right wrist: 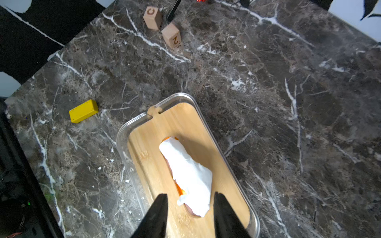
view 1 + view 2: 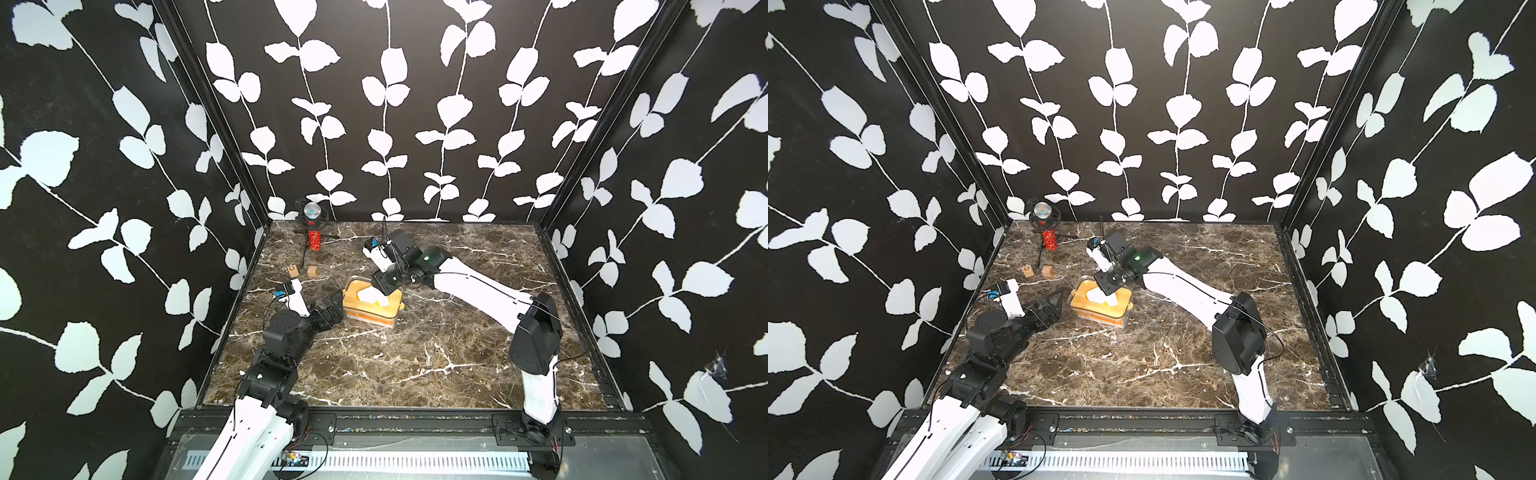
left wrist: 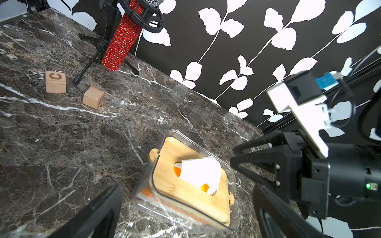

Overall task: Put the tissue paper into the tissue box
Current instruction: Pull the paper towel from the tissue box.

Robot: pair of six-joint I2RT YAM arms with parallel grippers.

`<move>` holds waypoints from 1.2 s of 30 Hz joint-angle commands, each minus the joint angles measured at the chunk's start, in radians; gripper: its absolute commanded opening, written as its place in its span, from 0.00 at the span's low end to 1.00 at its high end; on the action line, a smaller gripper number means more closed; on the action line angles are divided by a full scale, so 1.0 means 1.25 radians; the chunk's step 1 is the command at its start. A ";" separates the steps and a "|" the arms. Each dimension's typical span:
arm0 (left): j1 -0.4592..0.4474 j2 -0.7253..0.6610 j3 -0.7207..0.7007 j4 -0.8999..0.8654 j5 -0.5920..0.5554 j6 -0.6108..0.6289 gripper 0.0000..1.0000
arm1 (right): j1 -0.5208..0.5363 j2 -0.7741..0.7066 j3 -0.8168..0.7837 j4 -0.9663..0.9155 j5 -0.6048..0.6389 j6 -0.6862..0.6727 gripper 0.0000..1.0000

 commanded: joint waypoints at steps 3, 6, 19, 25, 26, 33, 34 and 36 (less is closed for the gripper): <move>0.005 -0.005 -0.013 0.006 -0.010 0.003 0.99 | 0.022 0.032 -0.028 -0.006 0.030 0.003 0.43; 0.005 -0.008 -0.011 0.002 -0.012 0.005 0.99 | 0.027 0.057 -0.020 -0.018 0.058 0.009 0.43; 0.005 -0.012 -0.014 -0.001 -0.014 0.008 0.98 | 0.039 0.136 0.022 -0.038 0.137 0.041 0.24; 0.005 -0.016 -0.015 -0.004 -0.016 0.009 0.99 | 0.037 0.106 0.018 -0.034 0.141 0.039 0.02; 0.005 -0.016 -0.015 -0.004 -0.016 0.009 0.99 | 0.037 0.097 0.020 -0.034 0.139 0.038 0.00; 0.005 -0.016 -0.015 -0.001 -0.014 0.007 0.99 | 0.034 0.061 0.079 -0.086 0.092 0.020 0.00; 0.005 -0.016 -0.016 0.000 -0.014 0.008 0.99 | 0.034 0.062 0.093 -0.097 0.082 0.020 0.00; 0.005 -0.014 -0.016 0.001 -0.012 0.007 0.99 | 0.030 0.067 0.120 -0.120 0.062 0.018 0.00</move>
